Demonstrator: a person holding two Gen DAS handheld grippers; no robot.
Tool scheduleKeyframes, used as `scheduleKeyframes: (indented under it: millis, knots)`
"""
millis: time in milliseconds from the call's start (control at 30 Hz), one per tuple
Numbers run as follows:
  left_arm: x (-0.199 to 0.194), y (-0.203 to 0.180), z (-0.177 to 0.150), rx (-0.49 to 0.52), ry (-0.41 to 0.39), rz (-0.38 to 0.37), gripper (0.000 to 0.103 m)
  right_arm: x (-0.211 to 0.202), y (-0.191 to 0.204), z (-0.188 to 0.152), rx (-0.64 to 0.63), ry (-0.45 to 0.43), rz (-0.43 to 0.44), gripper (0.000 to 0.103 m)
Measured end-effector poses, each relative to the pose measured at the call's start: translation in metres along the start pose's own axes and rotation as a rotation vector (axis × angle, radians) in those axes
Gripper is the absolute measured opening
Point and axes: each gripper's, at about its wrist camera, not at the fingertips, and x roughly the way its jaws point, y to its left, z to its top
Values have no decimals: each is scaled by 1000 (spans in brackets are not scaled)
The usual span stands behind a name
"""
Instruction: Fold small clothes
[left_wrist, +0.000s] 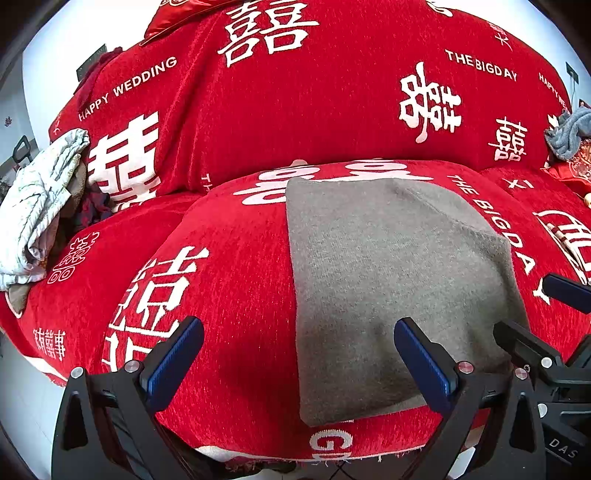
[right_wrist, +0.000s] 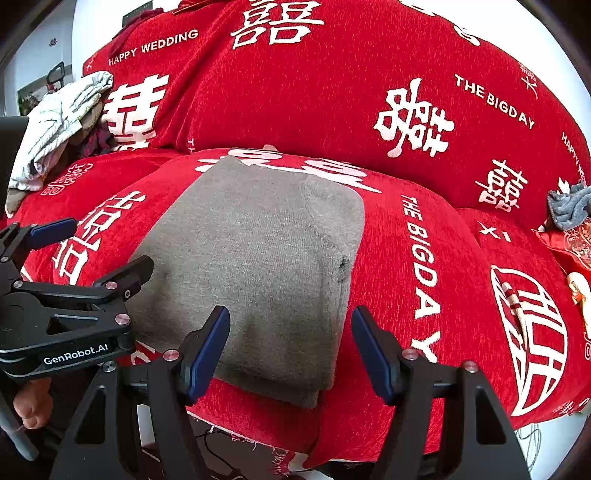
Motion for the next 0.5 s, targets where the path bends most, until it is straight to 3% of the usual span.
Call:
scheduleKeyframes:
  millis: [500]
  knots:
    - [0, -3, -1, 6, 4, 0, 103, -1, 2, -1, 1, 1, 2, 71]
